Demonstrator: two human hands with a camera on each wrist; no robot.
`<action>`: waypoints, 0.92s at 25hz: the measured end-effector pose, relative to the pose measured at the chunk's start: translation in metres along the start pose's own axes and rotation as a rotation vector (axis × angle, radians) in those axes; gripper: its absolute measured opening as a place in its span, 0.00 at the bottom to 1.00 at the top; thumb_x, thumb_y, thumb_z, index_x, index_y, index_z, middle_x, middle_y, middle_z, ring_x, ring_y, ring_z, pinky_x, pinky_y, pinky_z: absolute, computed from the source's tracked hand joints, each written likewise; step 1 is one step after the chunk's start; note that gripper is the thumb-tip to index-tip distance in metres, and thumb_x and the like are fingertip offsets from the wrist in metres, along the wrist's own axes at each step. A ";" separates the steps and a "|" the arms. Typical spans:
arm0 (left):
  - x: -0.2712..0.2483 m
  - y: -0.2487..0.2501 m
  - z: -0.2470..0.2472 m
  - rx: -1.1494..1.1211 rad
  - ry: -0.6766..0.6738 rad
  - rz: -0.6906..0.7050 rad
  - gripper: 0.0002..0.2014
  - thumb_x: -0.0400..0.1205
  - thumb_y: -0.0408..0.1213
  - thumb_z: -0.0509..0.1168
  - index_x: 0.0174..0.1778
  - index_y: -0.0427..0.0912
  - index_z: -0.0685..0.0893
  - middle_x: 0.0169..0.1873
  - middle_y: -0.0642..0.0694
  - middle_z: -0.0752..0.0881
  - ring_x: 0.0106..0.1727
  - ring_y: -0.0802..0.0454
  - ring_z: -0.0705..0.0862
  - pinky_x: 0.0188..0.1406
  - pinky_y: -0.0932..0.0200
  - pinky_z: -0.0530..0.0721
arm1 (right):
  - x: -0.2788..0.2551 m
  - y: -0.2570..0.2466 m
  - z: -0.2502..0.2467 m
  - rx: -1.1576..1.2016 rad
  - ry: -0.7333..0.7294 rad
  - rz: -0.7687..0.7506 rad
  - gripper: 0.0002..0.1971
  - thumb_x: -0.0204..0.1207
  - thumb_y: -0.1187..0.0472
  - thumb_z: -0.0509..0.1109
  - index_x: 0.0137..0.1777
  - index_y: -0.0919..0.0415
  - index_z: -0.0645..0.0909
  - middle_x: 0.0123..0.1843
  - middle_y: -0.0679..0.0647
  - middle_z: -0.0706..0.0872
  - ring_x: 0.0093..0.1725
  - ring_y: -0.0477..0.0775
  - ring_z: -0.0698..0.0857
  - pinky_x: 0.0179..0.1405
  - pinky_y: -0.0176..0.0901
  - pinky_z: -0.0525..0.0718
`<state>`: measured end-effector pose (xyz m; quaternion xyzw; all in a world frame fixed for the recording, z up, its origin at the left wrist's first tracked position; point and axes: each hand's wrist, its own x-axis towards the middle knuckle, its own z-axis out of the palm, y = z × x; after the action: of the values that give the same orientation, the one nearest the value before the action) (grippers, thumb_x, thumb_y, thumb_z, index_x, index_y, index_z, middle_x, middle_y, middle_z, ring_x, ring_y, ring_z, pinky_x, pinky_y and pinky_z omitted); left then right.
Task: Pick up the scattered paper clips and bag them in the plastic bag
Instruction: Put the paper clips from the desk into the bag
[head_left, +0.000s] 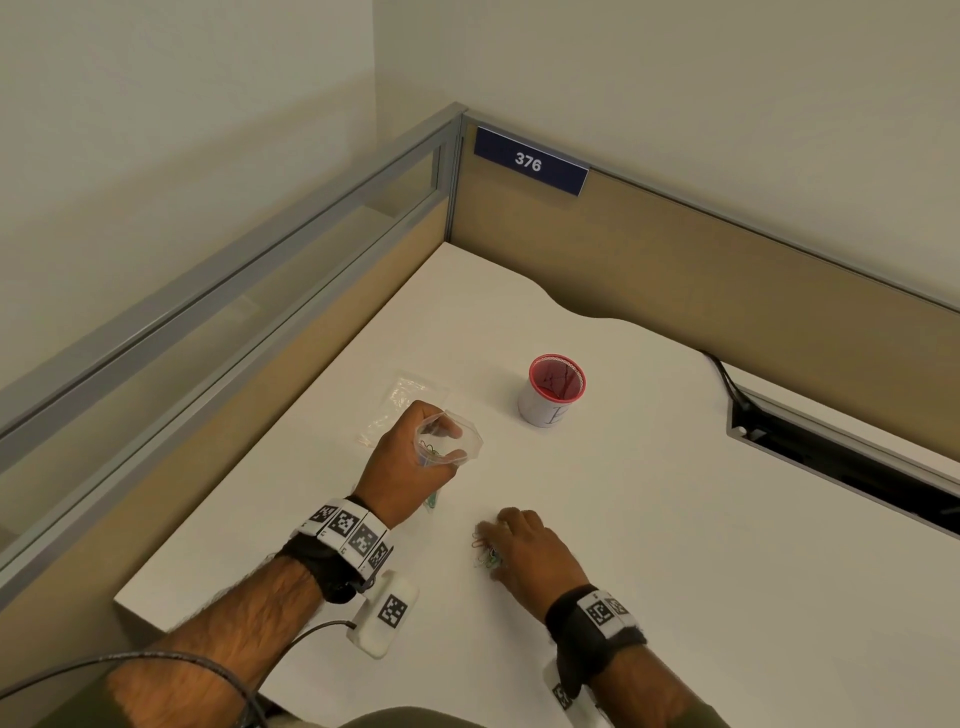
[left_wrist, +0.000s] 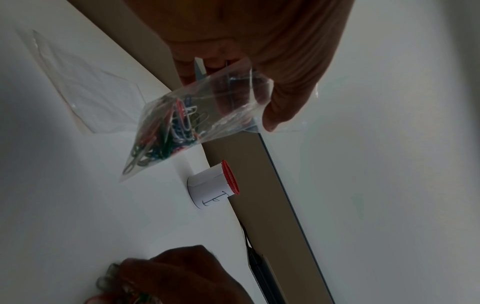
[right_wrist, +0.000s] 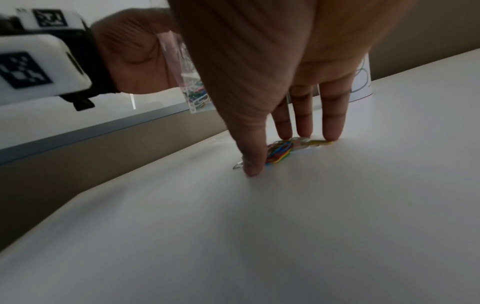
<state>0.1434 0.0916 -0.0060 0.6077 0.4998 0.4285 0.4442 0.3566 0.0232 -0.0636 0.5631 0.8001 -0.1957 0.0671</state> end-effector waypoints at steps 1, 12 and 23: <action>0.000 0.001 0.001 0.000 -0.003 -0.005 0.18 0.74 0.28 0.77 0.54 0.45 0.80 0.54 0.47 0.87 0.62 0.53 0.85 0.64 0.65 0.80 | 0.002 -0.004 0.001 -0.019 0.013 0.004 0.24 0.78 0.59 0.68 0.73 0.51 0.71 0.69 0.55 0.75 0.66 0.61 0.75 0.59 0.53 0.83; -0.001 0.000 0.002 0.011 -0.007 -0.025 0.18 0.74 0.28 0.77 0.53 0.50 0.80 0.54 0.48 0.88 0.61 0.56 0.85 0.62 0.66 0.80 | 0.027 -0.001 -0.021 0.032 0.101 0.166 0.09 0.79 0.66 0.61 0.54 0.62 0.82 0.54 0.59 0.83 0.55 0.61 0.83 0.49 0.45 0.78; 0.001 -0.007 0.013 0.012 -0.031 -0.040 0.19 0.73 0.30 0.78 0.53 0.49 0.80 0.53 0.49 0.88 0.62 0.54 0.85 0.65 0.53 0.85 | 0.001 -0.036 -0.143 1.017 0.571 0.136 0.06 0.72 0.69 0.75 0.45 0.59 0.89 0.39 0.53 0.92 0.34 0.49 0.89 0.41 0.36 0.90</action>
<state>0.1550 0.0919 -0.0154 0.6070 0.5073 0.4070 0.4566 0.3394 0.0696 0.0754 0.6050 0.5541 -0.3910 -0.4172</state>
